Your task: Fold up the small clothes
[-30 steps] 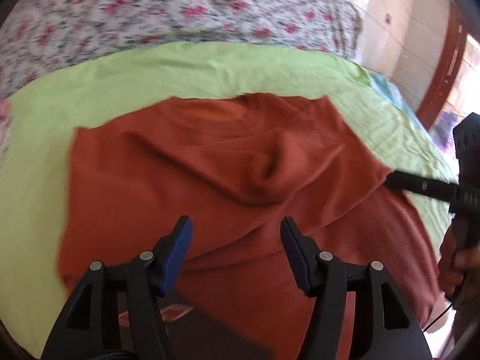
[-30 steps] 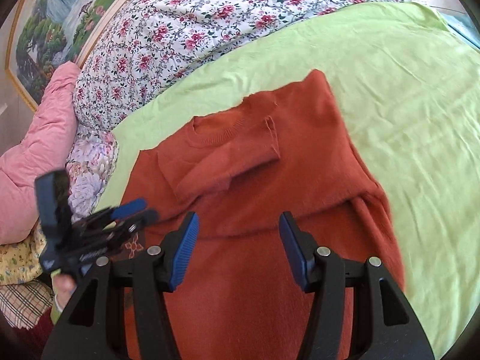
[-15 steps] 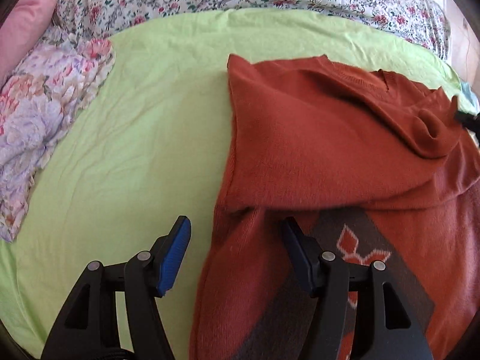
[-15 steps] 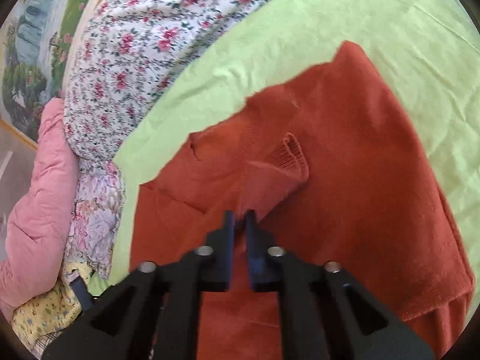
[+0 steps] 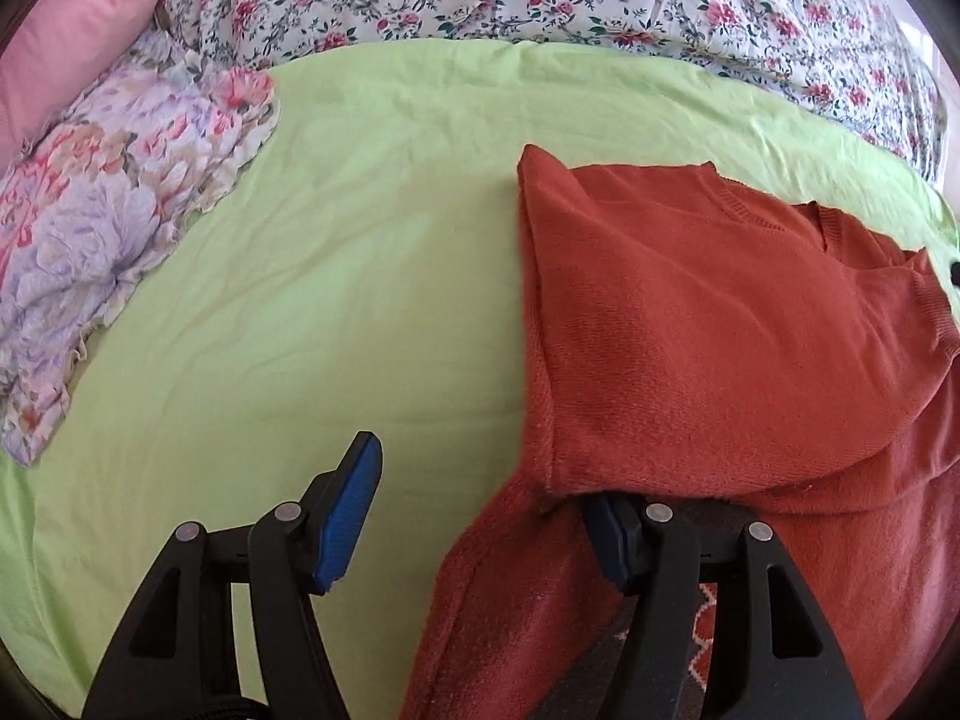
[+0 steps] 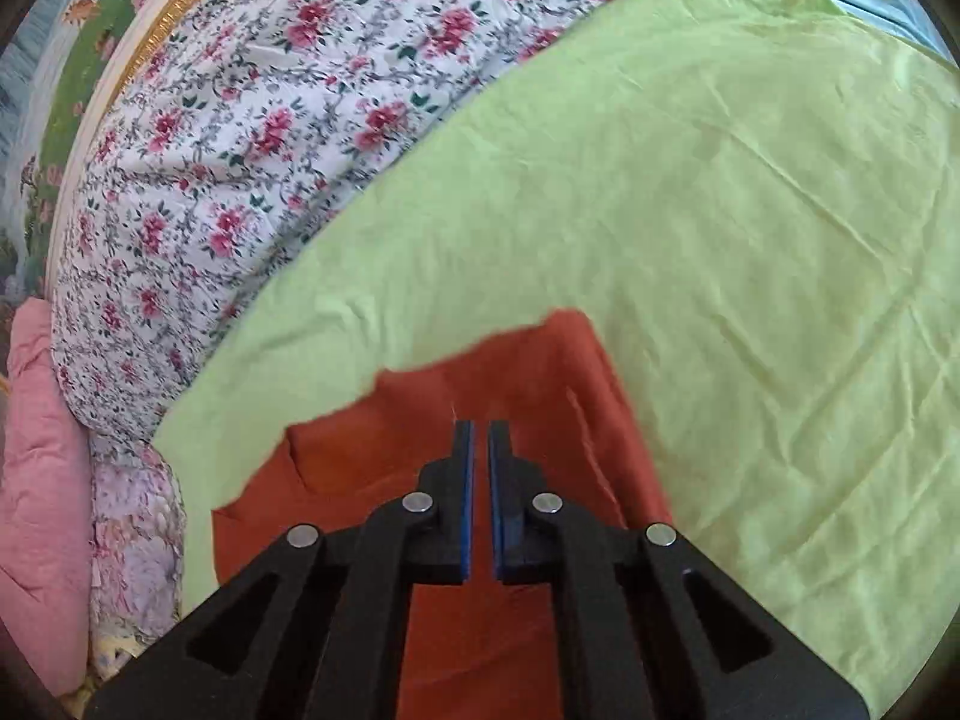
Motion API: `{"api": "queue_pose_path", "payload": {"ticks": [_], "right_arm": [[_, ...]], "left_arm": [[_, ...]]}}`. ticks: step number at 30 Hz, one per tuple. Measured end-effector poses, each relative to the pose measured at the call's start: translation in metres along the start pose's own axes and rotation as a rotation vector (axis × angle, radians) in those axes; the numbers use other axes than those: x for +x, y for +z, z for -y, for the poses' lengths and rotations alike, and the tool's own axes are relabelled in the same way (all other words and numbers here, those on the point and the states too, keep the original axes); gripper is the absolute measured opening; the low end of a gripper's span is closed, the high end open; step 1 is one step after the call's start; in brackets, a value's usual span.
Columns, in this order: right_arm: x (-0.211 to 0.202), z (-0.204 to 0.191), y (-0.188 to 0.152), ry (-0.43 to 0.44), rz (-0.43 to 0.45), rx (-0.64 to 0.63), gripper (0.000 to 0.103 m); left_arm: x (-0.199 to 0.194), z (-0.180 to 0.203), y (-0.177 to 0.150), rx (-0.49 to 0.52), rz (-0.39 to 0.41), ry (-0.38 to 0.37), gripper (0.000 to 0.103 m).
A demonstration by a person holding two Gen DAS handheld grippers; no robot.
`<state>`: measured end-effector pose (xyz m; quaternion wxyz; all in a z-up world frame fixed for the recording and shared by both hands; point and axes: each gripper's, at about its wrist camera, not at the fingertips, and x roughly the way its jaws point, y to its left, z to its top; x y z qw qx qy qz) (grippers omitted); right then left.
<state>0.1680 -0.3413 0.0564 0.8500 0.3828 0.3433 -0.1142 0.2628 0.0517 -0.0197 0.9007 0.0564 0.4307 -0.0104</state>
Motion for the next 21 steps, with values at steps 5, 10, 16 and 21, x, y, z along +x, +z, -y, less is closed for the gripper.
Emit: {"api": "queue_pose_path", "payload": {"ticks": [5, 10, 16, 21], "right_arm": [[-0.023, 0.002, -0.050, 0.056, -0.037, -0.041, 0.011], [-0.007, 0.015, -0.069, -0.016, -0.051, 0.006, 0.055], [0.017, 0.010, -0.048, 0.045, -0.042, -0.012, 0.006], [-0.035, -0.010, -0.062, 0.115, 0.101, -0.160, 0.006]], "left_arm": [[0.006, 0.005, 0.000, 0.015, 0.000, 0.011, 0.064], [0.015, 0.013, 0.008, 0.047, -0.006, 0.017, 0.063], [0.009, 0.001, 0.027, -0.045, 0.040, 0.048, 0.032], [-0.004, -0.002, 0.015, -0.060, 0.080, 0.066, 0.038]]}}
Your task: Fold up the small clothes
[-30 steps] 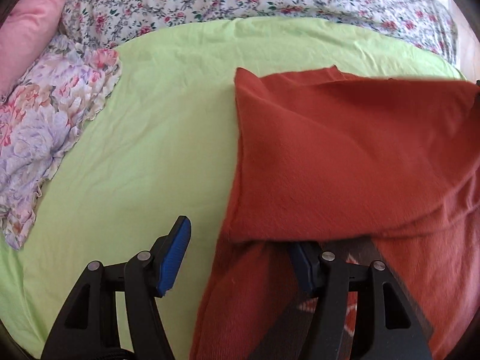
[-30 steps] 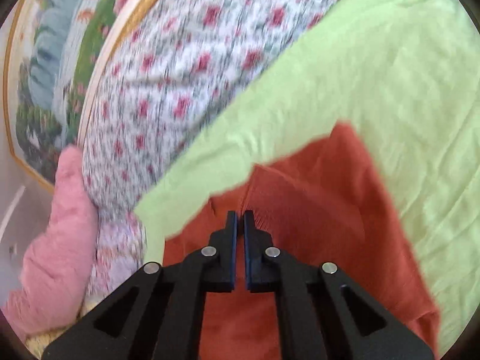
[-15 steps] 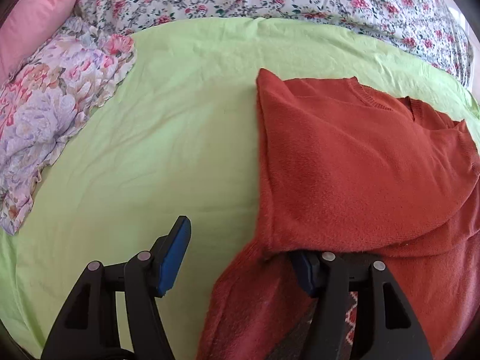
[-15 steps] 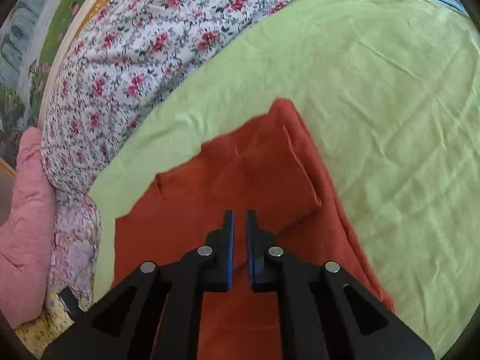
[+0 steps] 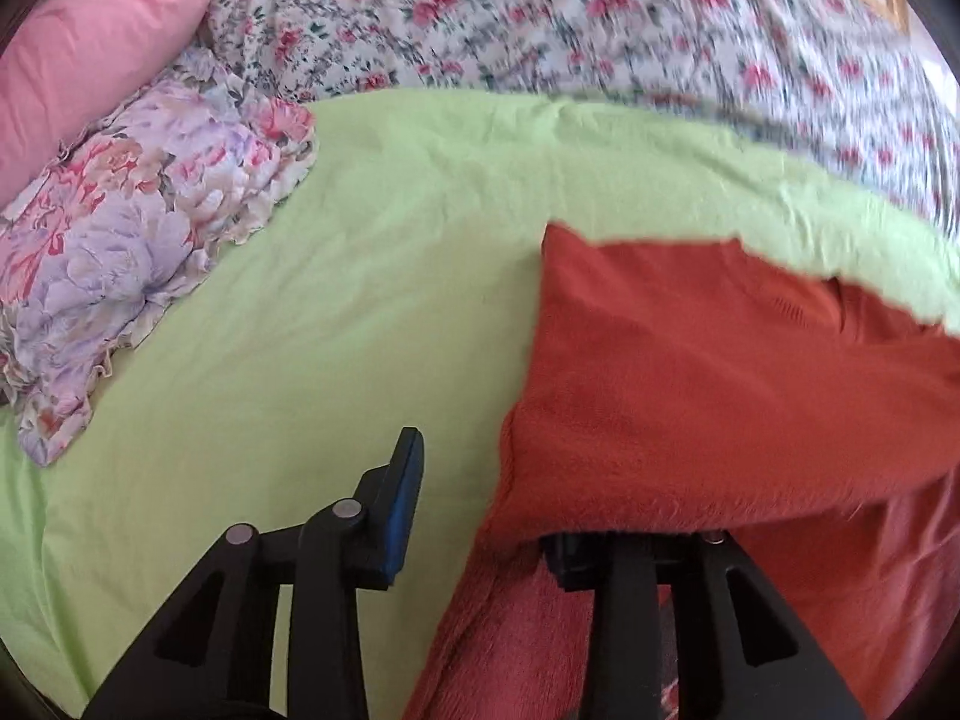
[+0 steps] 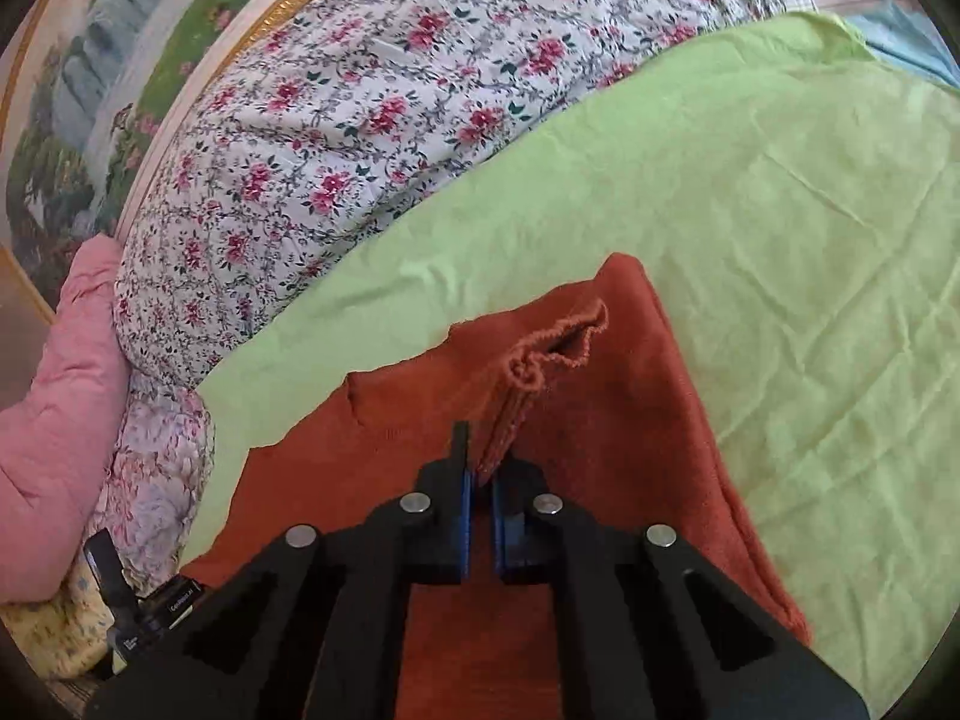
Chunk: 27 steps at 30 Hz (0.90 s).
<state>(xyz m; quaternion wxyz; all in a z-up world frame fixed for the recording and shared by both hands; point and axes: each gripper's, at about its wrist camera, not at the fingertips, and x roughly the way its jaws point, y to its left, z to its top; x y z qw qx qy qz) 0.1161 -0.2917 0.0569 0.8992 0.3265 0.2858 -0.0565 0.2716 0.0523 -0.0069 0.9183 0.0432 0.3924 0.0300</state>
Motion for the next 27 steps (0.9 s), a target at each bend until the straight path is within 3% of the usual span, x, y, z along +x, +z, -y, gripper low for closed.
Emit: {"api": "queue_pose_path", "payload": {"ticks": [3, 6, 11, 17, 24, 27], "right_arm": [[0.007, 0.016, -0.010, -0.051, -0.066, -0.002, 0.006], [0.022, 0.035, -0.023, -0.072, -0.137, 0.048, 0.006], [0.016, 0.024, -0.022, -0.084, -0.121, 0.004, 0.006], [0.024, 0.032, -0.031, -0.140, -0.185, -0.014, 0.006], [-0.024, 0.022, -0.037, -0.133, -0.132, -0.029, 0.014], [-0.049, 0.014, -0.043, -0.123, -0.118, -0.065, 0.028]], "left_arm": [[0.014, 0.000, -0.012, 0.012, -0.078, -0.011, 0.039], [0.012, -0.005, -0.013, -0.005, -0.076, -0.013, 0.043], [0.014, -0.014, -0.011, -0.046, -0.083, -0.015, 0.046], [0.013, -0.018, -0.020, -0.033, -0.115, -0.025, 0.051], [-0.024, -0.030, -0.040, 0.049, -0.105, -0.038, 0.051], [-0.044, -0.041, -0.052, 0.025, -0.107, -0.112, 0.051]]}}
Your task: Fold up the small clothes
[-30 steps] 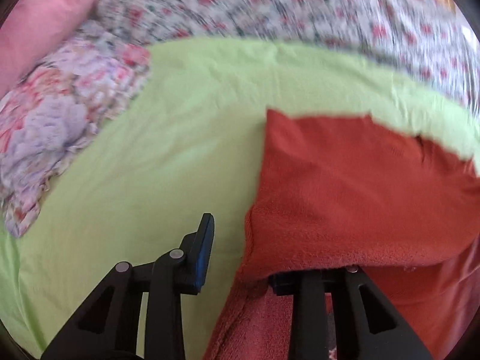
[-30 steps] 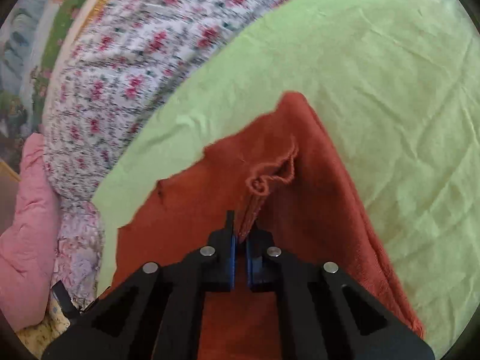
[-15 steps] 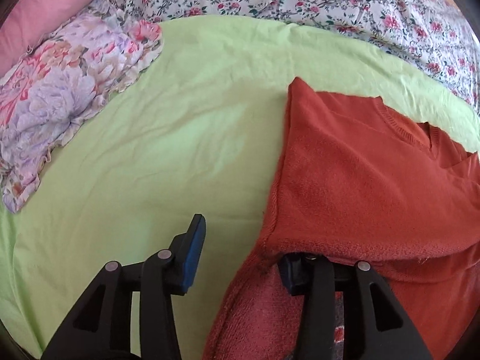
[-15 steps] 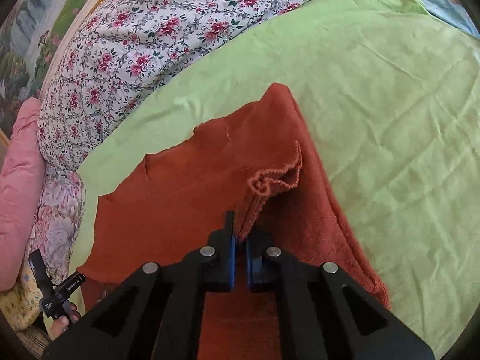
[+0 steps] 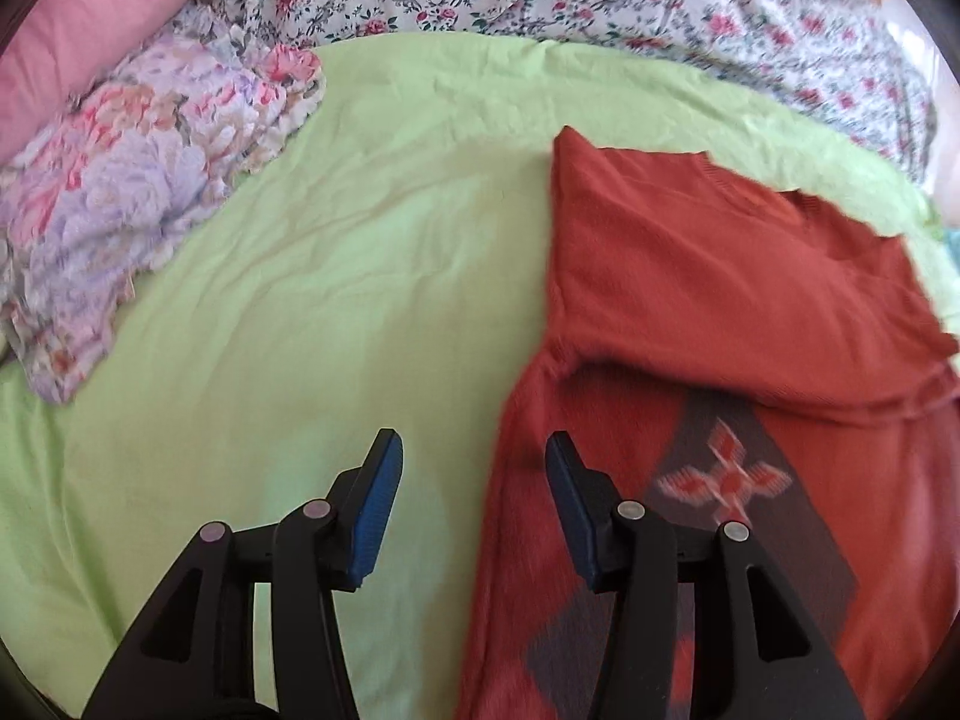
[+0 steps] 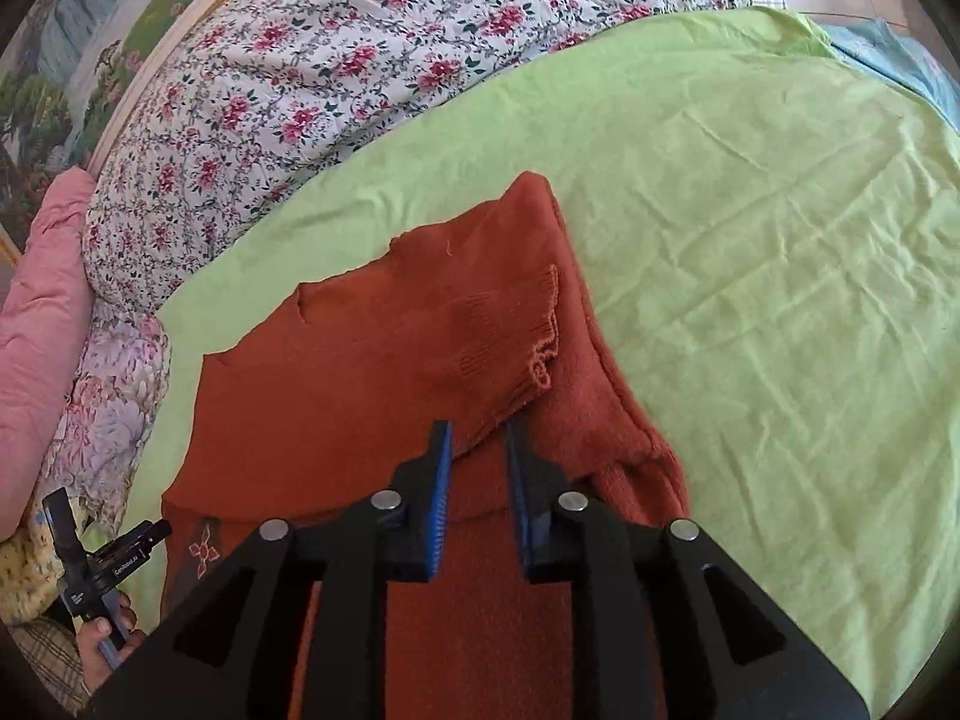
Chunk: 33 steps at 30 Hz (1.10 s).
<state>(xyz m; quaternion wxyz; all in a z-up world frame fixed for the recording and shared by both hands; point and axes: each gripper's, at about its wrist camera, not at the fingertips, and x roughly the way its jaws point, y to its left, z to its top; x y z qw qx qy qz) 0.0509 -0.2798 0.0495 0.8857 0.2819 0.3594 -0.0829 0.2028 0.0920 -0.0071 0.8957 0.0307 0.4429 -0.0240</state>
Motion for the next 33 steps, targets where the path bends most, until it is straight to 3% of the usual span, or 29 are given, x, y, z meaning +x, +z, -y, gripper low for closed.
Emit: {"api": "queue_pose_path", "payload": {"ticks": [2, 7, 12, 14, 16, 18, 24, 26, 27, 29, 31, 33], "right_arm": [[-0.015, -0.004, -0.009, 0.009, 0.002, -0.029, 0.046], [-0.045, -0.014, -0.041, 0.014, -0.018, -0.092, 0.047], [-0.062, -0.015, -0.069, 0.015, -0.048, -0.099, 0.048], [-0.066, -0.015, -0.079, 0.010, -0.058, -0.102, 0.052], [-0.068, -0.014, -0.086, 0.000, -0.068, -0.099, 0.055], [-0.068, -0.013, -0.089, 0.004, -0.079, -0.094, 0.056], [-0.059, -0.012, -0.079, 0.014, -0.080, -0.071, 0.057], [-0.054, -0.012, -0.075, 0.014, -0.084, -0.065, 0.058], [-0.051, -0.012, -0.074, 0.017, -0.092, -0.063, 0.059], [-0.045, -0.012, -0.072, 0.022, -0.104, -0.063, 0.059], [-0.039, -0.012, -0.070, 0.025, -0.116, -0.065, 0.059], [-0.035, -0.013, -0.068, 0.025, -0.124, -0.071, 0.059]], "left_arm": [[-0.009, -0.003, -0.010, -0.011, -0.011, -0.050, 0.051], [-0.024, -0.002, -0.032, 0.012, -0.019, -0.062, 0.054], [-0.027, -0.003, -0.033, 0.007, -0.010, -0.072, 0.056], [-0.028, -0.004, -0.018, -0.012, 0.003, -0.103, 0.061], [-0.024, -0.001, 0.009, -0.021, 0.025, -0.133, 0.074], [-0.011, 0.003, 0.040, -0.028, 0.028, -0.168, 0.080], [0.080, 0.018, 0.125, -0.053, -0.123, -0.238, 0.082], [0.109, 0.024, 0.140, -0.047, -0.171, -0.211, 0.081], [0.122, 0.026, 0.147, -0.050, -0.183, -0.207, 0.079], [0.133, 0.027, 0.152, -0.052, -0.165, -0.176, 0.060], [0.136, 0.025, 0.157, -0.057, -0.128, -0.184, 0.009], [0.132, 0.023, 0.162, -0.063, -0.083, -0.153, 0.003]]}}
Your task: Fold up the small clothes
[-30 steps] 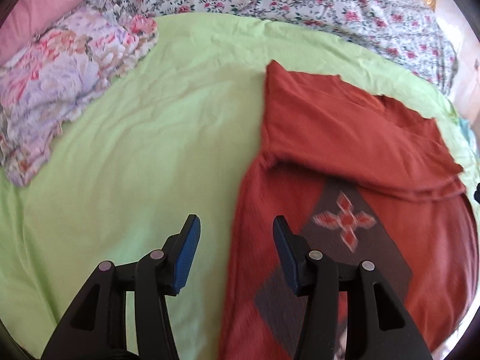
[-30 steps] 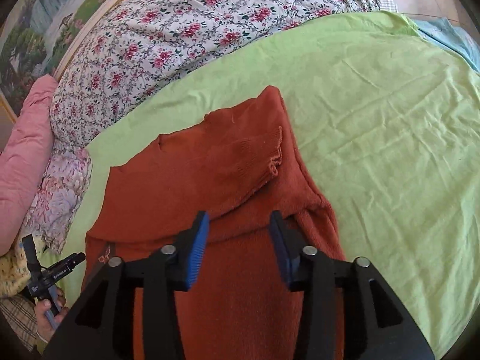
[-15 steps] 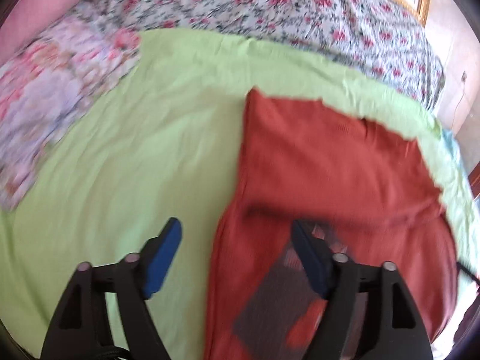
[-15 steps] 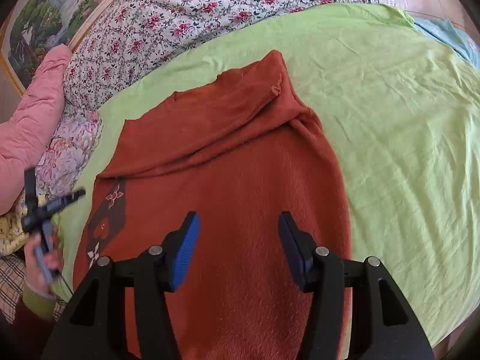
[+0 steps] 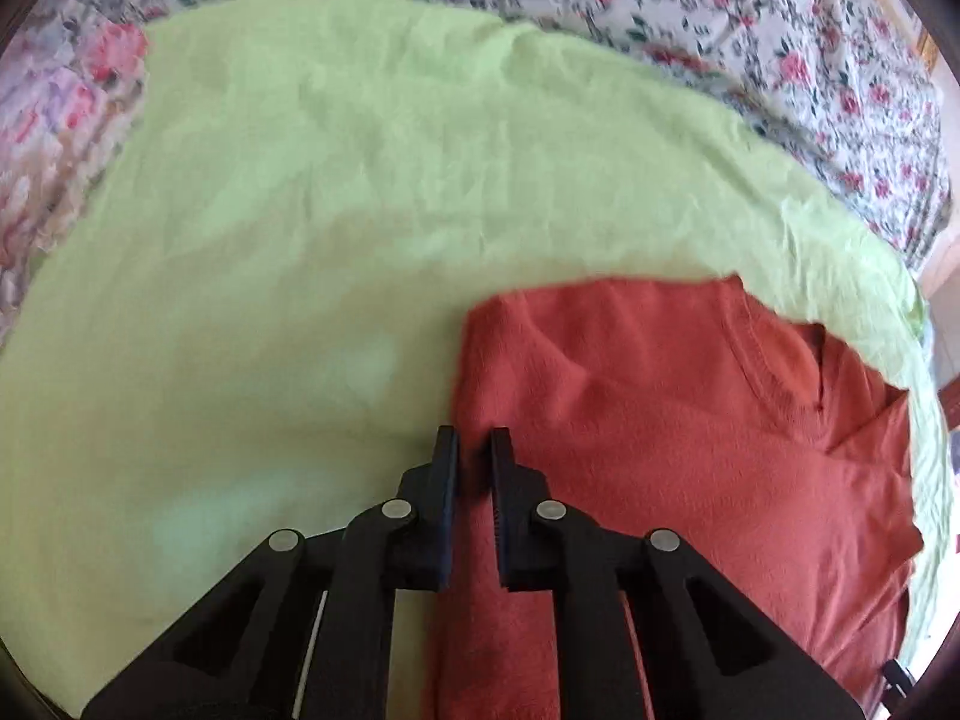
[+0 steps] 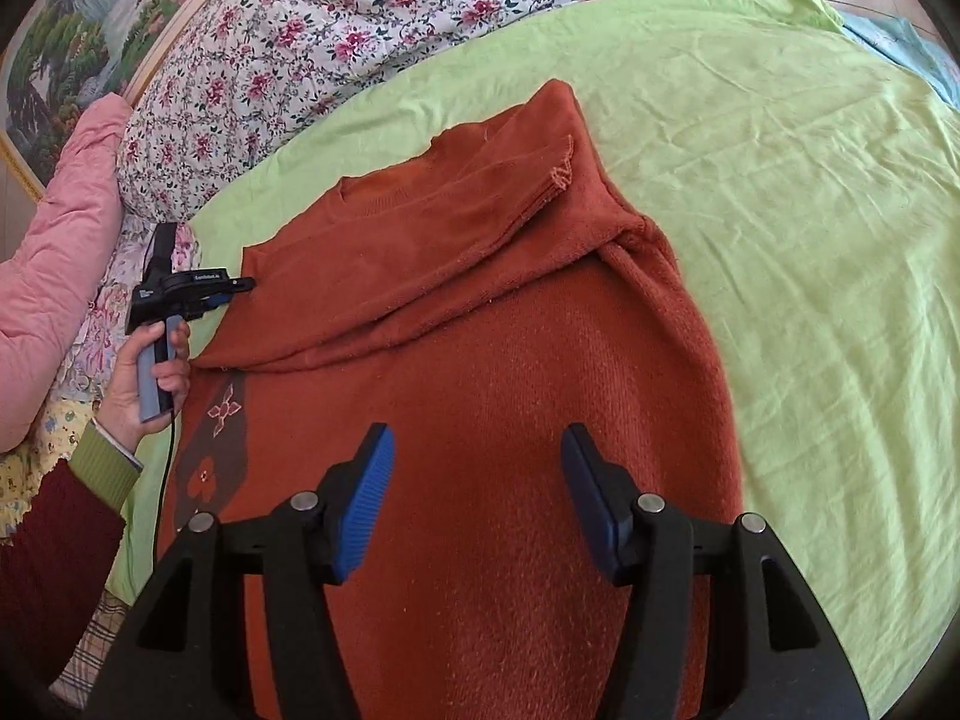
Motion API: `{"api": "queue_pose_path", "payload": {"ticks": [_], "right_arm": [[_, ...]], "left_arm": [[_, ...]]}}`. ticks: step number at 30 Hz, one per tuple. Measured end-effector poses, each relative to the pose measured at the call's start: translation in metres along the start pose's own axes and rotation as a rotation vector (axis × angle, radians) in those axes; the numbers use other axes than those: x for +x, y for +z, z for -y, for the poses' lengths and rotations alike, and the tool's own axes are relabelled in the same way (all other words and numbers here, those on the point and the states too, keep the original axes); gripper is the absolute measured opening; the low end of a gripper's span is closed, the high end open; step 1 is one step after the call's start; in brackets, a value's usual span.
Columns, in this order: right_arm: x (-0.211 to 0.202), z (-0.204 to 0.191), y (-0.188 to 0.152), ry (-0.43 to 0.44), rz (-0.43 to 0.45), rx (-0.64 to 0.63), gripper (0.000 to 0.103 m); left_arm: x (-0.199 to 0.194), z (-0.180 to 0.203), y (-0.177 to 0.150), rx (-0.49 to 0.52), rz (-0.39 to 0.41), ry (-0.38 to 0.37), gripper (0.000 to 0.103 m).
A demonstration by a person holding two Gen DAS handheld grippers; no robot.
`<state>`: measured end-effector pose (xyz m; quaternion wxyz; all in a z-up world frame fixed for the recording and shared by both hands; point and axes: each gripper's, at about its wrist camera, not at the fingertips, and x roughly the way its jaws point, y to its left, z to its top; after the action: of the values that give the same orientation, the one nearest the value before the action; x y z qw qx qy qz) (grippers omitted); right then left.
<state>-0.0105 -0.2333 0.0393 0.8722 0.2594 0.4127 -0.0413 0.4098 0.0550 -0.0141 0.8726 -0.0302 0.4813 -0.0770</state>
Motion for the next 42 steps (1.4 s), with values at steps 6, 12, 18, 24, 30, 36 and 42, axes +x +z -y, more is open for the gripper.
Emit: {"api": "queue_pose_path", "payload": {"ticks": [6, 12, 18, 24, 30, 36, 42], "right_arm": [[0.006, 0.005, 0.008, 0.005, 0.013, 0.025, 0.059], [-0.004, 0.005, 0.007, 0.012, 0.029, 0.028, 0.059], [-0.028, 0.009, -0.001, 0.000, 0.062, 0.028, 0.065], [-0.056, 0.009, -0.021, -0.021, 0.087, -0.003, 0.066], [-0.077, 0.022, -0.052, -0.046, 0.067, -0.023, 0.067], [-0.089, 0.042, -0.080, -0.025, 0.029, 0.001, 0.067], [-0.095, 0.058, -0.114, 0.071, -0.032, -0.018, 0.067]], "left_arm": [[0.009, -0.027, -0.001, -0.038, -0.002, 0.054, 0.000], [-0.053, -0.030, -0.042, -0.048, 0.037, -0.092, 0.007], [-0.113, -0.019, -0.135, 0.000, 0.013, -0.119, 0.040], [-0.158, -0.033, -0.227, -0.010, -0.024, -0.105, 0.051], [-0.195, -0.050, -0.305, -0.027, -0.049, -0.112, 0.059], [-0.208, -0.045, -0.354, -0.022, -0.070, -0.133, 0.059], [-0.217, -0.039, -0.378, 0.010, -0.073, -0.155, 0.062]]}}
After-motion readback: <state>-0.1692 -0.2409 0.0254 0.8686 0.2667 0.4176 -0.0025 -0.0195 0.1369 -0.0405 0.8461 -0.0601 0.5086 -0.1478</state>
